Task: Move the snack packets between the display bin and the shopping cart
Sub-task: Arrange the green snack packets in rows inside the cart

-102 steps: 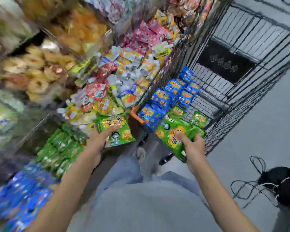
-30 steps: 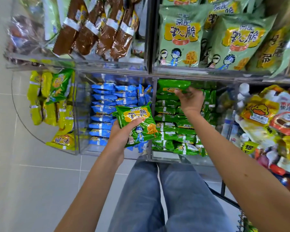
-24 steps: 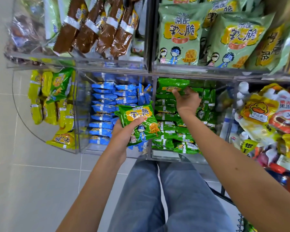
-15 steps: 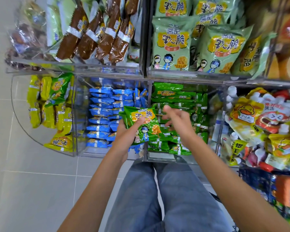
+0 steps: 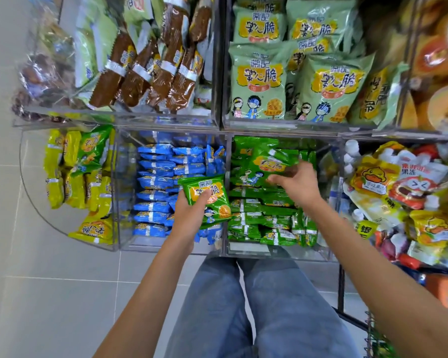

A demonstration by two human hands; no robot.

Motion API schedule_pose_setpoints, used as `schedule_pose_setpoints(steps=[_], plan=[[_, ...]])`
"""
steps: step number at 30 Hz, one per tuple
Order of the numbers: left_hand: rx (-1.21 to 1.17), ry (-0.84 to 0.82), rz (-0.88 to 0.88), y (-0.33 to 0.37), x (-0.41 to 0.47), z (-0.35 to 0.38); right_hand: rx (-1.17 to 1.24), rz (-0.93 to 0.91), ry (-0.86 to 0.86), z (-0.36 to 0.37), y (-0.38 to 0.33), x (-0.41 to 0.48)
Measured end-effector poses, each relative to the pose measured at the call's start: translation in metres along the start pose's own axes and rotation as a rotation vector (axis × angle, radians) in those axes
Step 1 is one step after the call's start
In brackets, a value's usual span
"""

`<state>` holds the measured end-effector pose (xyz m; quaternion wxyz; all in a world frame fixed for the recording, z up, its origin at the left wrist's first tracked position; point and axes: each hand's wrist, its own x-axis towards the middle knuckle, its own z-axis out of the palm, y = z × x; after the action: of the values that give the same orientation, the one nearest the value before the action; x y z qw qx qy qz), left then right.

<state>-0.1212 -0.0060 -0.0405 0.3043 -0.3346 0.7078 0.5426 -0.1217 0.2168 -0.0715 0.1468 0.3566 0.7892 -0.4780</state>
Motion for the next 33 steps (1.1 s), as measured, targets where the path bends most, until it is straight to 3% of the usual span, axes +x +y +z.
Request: schedule_pose_setpoints(steps=[2, 8, 12, 21, 24, 29, 33], plan=[[-0.004, 0.014, -0.031, -0.005, 0.0, -0.002, -0.141, -0.085, 0.087, 0.013, -0.001, 0.013], [0.017, 0.027, -0.037, -0.018, -0.001, -0.002, -0.61, -0.102, 0.205, 0.053, -0.002, 0.029], [0.011, 0.029, -0.059, -0.019, -0.001, 0.003, -0.643, -0.005, 0.168, 0.06, 0.003, 0.035], [-0.005, 0.054, -0.028, -0.007, -0.002, 0.008, -0.377, 0.057, 0.145, 0.046, 0.01, 0.023], [0.003, -0.037, 0.038, -0.003, -0.007, 0.01, -0.215, 0.027, 0.117, 0.037, 0.01, 0.002], [0.059, -0.195, 0.193, 0.005, -0.016, 0.024, 0.289, -0.048, -0.337, 0.022, -0.006, -0.05], [0.147, -0.201, 0.296, 0.012, -0.014, 0.036, 0.303, -0.074, -0.382, 0.013, -0.002, -0.052]])
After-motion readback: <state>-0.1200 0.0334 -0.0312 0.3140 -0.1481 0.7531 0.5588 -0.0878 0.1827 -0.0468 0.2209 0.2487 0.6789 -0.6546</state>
